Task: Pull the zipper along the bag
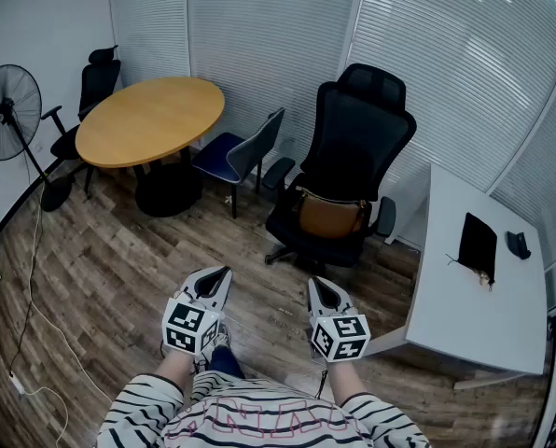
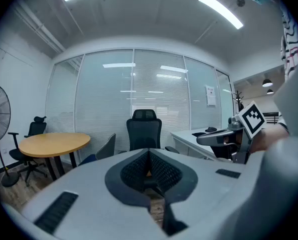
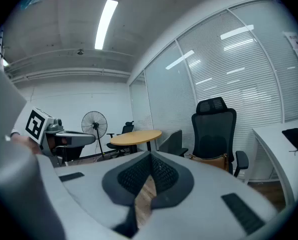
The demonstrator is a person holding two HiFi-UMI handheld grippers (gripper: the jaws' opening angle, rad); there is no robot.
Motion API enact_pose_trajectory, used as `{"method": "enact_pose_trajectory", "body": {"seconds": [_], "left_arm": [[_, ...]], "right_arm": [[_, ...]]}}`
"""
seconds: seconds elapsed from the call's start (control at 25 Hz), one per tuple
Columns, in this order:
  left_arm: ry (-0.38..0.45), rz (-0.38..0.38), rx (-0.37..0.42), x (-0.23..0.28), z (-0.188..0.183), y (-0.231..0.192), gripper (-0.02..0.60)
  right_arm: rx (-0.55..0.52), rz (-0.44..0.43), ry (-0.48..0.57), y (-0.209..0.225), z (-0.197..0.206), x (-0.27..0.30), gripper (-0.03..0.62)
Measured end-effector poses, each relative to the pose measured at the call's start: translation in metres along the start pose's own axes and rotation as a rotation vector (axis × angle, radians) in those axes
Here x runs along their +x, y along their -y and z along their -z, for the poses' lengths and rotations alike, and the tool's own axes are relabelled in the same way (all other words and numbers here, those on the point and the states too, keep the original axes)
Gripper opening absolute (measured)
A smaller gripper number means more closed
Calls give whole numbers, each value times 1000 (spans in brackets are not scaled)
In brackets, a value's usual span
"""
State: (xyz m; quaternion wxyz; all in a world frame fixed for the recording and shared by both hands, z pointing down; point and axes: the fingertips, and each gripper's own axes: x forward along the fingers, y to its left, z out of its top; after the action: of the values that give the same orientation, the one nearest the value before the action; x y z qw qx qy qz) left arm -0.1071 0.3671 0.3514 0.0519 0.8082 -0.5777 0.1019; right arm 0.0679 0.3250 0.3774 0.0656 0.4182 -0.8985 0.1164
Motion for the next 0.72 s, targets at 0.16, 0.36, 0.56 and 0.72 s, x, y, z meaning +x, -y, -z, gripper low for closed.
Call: {"method": "enact_pose_trajectory", "body": {"seconds": [0.16, 0.36, 0.56, 0.72], "left_arm": [[2, 1, 4, 0, 2, 3, 26], [31, -18, -37, 0, 6, 4, 29], [5, 22, -81, 19, 21, 0, 50], [-36, 89, -109, 59, 30, -5, 132]], "right_arm": [[8, -3, 1, 0, 3, -1, 28], [53, -1, 18, 6, 8, -2, 31], [34, 21, -21, 15, 17, 14, 138], [58, 54, -55, 34, 25, 37, 169]]}}
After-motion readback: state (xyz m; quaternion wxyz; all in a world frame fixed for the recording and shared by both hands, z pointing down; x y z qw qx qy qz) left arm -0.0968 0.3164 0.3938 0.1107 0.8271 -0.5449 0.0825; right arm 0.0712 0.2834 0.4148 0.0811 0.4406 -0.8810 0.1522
